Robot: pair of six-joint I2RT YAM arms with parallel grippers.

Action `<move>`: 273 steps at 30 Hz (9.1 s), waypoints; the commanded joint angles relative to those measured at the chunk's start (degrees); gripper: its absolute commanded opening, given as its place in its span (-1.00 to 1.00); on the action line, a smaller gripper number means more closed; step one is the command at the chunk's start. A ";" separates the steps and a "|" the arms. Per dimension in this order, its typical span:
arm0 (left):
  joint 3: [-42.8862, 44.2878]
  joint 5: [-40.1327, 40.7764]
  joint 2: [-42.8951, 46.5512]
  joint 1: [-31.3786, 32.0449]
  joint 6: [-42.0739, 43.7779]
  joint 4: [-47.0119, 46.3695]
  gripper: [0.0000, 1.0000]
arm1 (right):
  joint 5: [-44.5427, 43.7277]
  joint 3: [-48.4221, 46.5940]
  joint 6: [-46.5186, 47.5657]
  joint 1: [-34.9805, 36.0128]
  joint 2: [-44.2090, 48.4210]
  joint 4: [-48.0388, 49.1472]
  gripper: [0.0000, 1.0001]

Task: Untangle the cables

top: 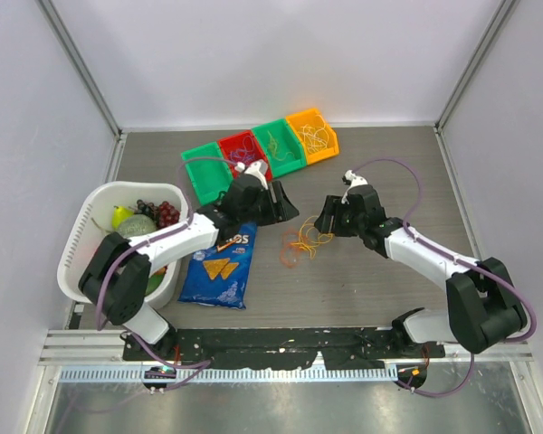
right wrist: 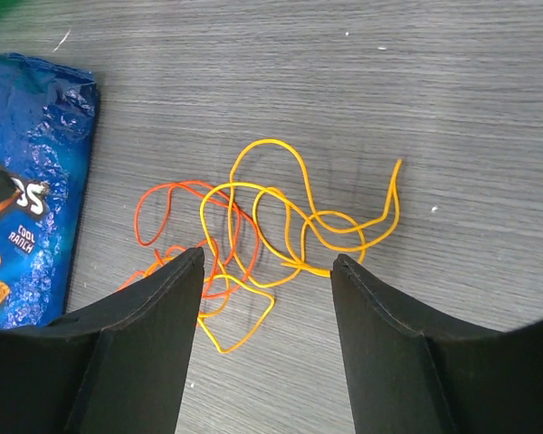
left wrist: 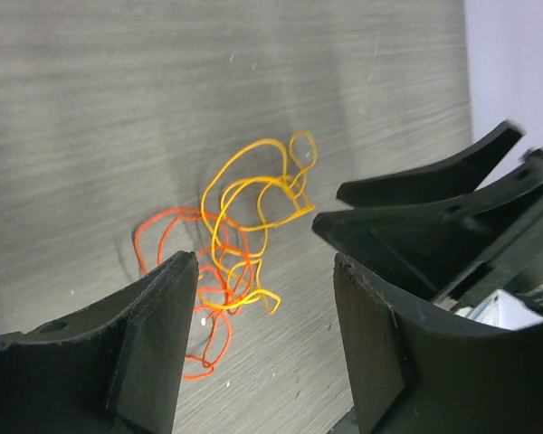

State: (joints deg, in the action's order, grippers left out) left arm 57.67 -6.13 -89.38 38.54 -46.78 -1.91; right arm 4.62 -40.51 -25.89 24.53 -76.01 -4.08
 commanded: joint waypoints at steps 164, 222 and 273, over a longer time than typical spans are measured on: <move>-11.97 28.37 46.93 3.73 45.57 -24.37 -1.00 | -0.40 1.59 6.63 -18.76 11.06 -3.31 0.11; -13.02 31.44 47.64 4.17 43.79 -24.89 -1.00 | -44.44 -7.30 -6.11 -27.70 -7.05 -14.29 -0.99; -7.57 16.76 44.56 4.17 36.24 -18.22 -1.00 | 15.95 -0.62 10.34 14.02 7.11 27.61 0.45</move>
State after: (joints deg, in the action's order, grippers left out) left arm 47.88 10.41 -44.73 42.59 -10.26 -19.35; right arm 12.56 -42.06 -12.80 32.42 -64.90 5.39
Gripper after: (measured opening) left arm 0.012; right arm 0.731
